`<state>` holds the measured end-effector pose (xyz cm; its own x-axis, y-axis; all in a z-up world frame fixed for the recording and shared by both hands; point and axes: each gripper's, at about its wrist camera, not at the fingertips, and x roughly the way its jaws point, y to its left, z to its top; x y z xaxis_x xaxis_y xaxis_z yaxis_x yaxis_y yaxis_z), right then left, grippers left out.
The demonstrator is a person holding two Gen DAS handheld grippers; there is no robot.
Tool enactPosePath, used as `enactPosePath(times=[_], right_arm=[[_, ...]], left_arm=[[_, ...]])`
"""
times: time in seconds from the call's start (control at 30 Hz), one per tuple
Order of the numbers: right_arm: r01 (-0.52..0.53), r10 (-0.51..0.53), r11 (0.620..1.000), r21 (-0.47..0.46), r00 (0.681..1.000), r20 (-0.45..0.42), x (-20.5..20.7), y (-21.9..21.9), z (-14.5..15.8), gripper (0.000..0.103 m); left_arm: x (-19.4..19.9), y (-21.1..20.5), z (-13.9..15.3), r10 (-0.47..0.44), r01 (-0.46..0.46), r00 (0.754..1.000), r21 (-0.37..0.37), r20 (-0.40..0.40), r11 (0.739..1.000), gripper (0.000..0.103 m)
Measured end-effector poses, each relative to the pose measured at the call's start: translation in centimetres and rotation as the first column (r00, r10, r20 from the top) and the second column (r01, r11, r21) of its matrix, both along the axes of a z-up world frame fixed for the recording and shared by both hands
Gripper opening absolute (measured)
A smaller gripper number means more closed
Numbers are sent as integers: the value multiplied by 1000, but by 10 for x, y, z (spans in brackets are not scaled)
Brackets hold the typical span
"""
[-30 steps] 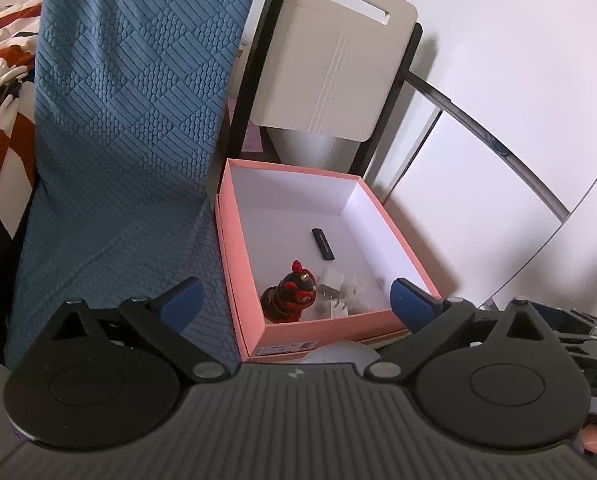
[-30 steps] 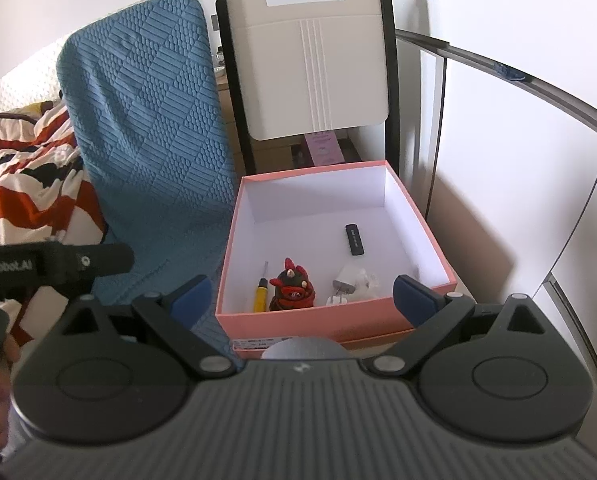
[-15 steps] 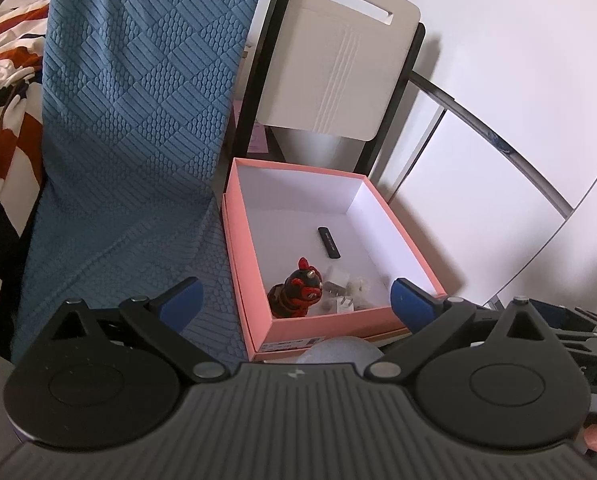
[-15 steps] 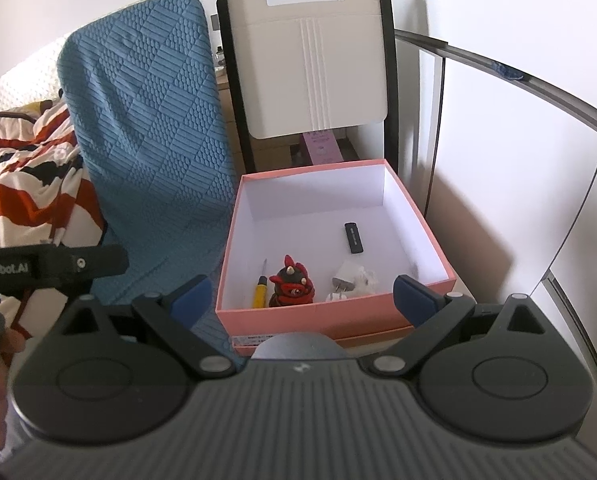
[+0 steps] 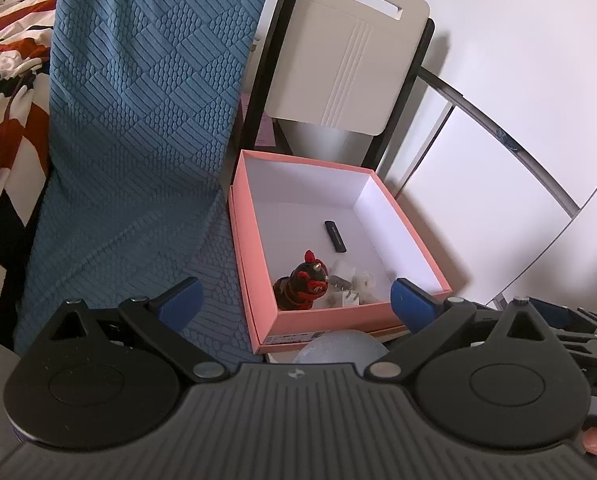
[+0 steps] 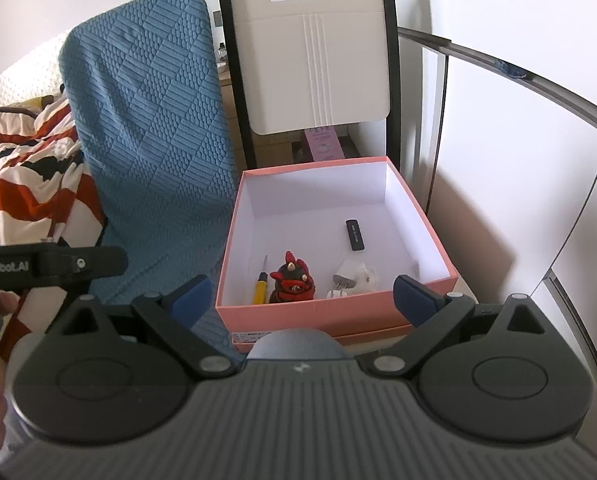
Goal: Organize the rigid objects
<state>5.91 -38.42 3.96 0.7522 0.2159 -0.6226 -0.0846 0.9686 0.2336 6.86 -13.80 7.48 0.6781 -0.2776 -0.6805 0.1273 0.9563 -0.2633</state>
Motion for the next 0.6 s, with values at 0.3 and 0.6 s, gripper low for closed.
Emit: enactPosePath(times=[0.3,0.6], right_arm=[[-7,7,1000,4,1000,-6,0,1,-1,99],[-13,13,1000,5,1000,-13,-3,2,-3,99]], left_arm=[[-3,0,-1,4,-4,1000,12,0,1000,102],[-6,-2,-2,4,-4,1000,19,-3,1000,102]])
